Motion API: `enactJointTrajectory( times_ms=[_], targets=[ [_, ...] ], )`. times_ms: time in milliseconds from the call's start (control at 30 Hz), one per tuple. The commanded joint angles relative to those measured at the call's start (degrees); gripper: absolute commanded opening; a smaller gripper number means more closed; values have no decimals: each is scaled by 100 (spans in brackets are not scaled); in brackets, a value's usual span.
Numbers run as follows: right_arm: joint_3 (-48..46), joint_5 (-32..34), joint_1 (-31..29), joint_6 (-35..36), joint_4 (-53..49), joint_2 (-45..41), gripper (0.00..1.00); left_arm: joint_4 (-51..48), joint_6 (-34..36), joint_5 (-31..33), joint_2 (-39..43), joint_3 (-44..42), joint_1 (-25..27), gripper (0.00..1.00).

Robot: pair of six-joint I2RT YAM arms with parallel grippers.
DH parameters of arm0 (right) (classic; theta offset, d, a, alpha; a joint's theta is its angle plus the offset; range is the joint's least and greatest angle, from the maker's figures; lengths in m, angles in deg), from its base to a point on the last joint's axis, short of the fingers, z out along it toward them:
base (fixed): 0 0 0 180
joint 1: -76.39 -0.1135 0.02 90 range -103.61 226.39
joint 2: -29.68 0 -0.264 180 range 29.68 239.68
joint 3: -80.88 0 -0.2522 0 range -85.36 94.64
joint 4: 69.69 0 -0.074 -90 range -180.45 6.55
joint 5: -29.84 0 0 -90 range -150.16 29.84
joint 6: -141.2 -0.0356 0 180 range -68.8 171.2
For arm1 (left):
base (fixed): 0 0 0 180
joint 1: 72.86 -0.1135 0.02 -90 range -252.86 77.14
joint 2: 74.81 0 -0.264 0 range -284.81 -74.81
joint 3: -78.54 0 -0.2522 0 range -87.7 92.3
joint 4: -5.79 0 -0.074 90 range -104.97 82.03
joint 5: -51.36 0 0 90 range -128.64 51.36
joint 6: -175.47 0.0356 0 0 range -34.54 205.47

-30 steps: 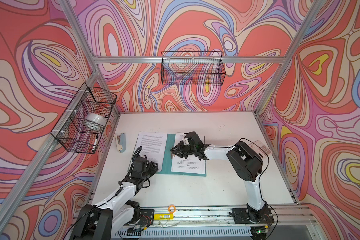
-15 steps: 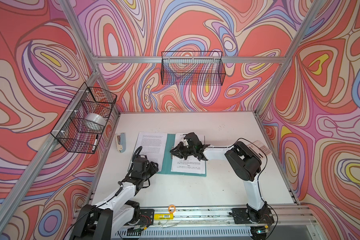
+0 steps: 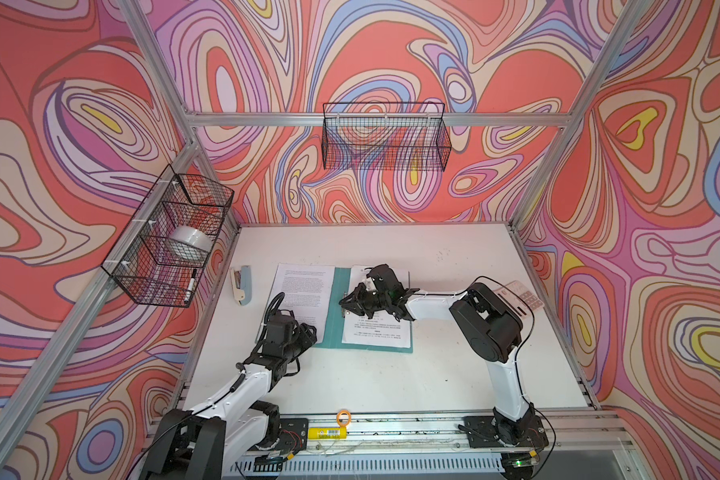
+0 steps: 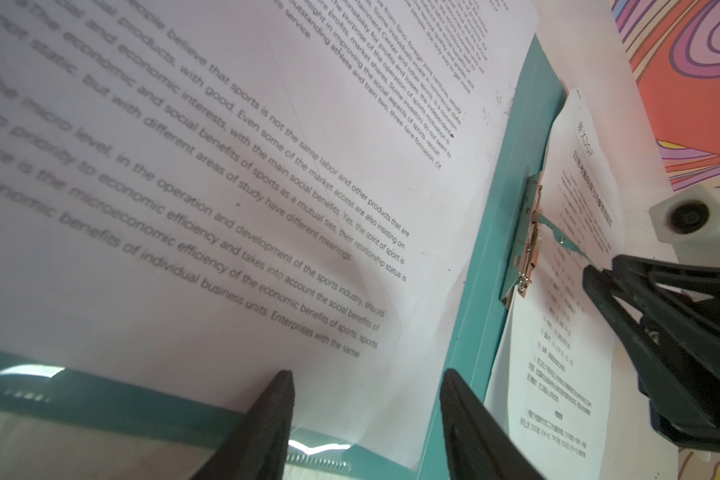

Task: Put the files into the folder

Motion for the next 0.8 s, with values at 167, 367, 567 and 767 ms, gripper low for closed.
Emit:
enactJointTrajectory(
  times_ms=[167, 367, 567, 767],
  targets=[
    [132, 26, -45, 96, -27, 118, 14, -343, 108, 121, -70, -34, 29, 57],
    [155, 2, -40, 103, -20, 181, 14, -352, 126, 111, -87, -27, 29, 58],
    [125, -1, -71, 86, -62, 171, 8, -426, 177, 104, -77, 32, 29, 57],
    [27, 24, -89, 86, -131, 100, 0, -457, 179, 125, -1, -5, 29, 57]
  ],
)
